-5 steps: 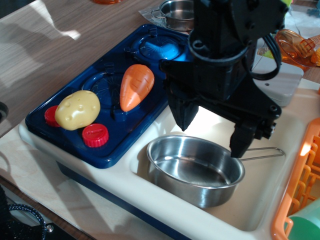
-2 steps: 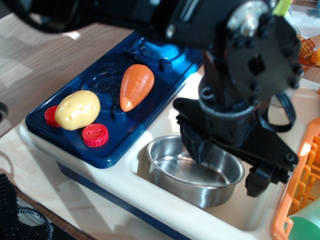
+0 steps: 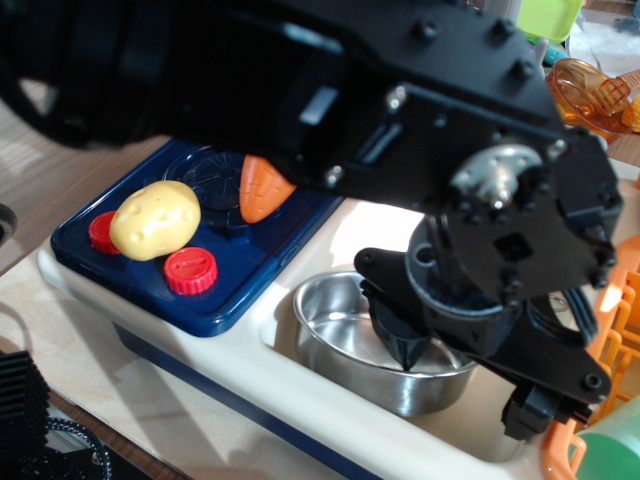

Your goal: Put pan on stove from sink

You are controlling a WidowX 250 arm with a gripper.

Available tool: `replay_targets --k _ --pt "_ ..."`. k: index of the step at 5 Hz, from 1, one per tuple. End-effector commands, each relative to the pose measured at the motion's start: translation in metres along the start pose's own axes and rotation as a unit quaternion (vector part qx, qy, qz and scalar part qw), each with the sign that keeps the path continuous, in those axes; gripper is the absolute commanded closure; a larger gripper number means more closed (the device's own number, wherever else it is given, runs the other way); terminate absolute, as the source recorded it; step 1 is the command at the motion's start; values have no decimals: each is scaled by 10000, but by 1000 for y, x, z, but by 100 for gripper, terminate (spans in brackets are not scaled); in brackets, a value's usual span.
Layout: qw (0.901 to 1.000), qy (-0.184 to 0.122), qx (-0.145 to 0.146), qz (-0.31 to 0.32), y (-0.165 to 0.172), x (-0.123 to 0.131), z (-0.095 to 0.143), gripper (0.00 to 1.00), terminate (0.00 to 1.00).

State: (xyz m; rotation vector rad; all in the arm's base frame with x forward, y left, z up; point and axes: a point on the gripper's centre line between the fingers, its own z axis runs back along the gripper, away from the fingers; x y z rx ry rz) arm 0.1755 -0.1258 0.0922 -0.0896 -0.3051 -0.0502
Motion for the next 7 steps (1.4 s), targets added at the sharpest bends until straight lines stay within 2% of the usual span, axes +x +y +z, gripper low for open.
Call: replay_targets --k 1,2,4,6,7 --pt "9999 -73 -100 99 7 5 -9 0 0" --pt "9999 -102 -7 128 9 6 -15 100 0" --pt "9999 76 0 102 11 16 -5 100 0" --pt "9983 285 507 69 9 27 15 100 0" --pt "9951 457 858 187 2 33 36 100 0"
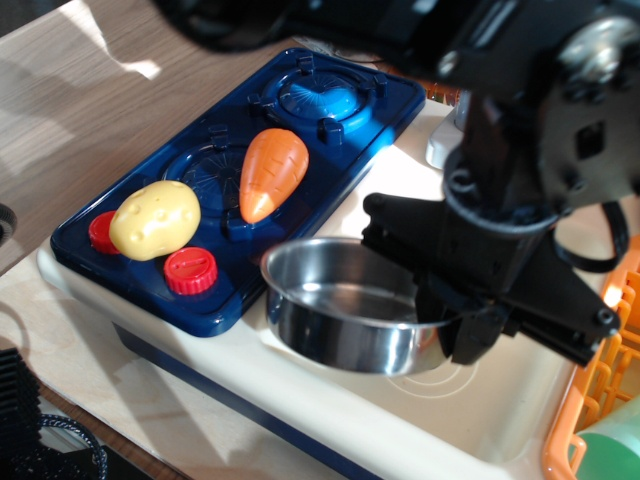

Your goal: Put pan on stove from sink

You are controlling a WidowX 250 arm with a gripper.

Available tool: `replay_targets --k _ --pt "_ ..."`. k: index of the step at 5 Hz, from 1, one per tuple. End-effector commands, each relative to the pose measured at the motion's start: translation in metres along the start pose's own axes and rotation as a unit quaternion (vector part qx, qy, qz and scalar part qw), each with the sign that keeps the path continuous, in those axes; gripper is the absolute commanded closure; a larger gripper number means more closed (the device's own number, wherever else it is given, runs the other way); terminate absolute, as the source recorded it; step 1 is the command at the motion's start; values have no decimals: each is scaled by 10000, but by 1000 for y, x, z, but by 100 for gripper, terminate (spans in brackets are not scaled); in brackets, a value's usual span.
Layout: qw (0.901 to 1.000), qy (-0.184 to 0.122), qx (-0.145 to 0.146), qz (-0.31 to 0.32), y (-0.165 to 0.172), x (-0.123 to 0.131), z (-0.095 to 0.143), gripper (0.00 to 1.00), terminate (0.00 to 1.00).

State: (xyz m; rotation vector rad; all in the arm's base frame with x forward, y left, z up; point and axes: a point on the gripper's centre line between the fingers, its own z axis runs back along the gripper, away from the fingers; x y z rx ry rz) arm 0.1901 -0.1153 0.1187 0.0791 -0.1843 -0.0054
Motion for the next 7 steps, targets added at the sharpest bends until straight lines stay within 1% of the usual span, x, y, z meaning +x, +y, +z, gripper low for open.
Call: replay_targets --k 1,2,3,4,6,7 --pt "9985 -119 437 303 -8 6 39 100 0" --pt "9929 -271 1058 482 -5 -3 65 100 0" --pt "9865 -668 1473 237 14 4 74 0 0" --pt "9833 -1012 1507 -147 44 20 67 100 0" --pt "9781 -1427 1260 -836 97 68 43 100 0" --pt "9755 -1550 1171 -1028 108 90 33 100 100"
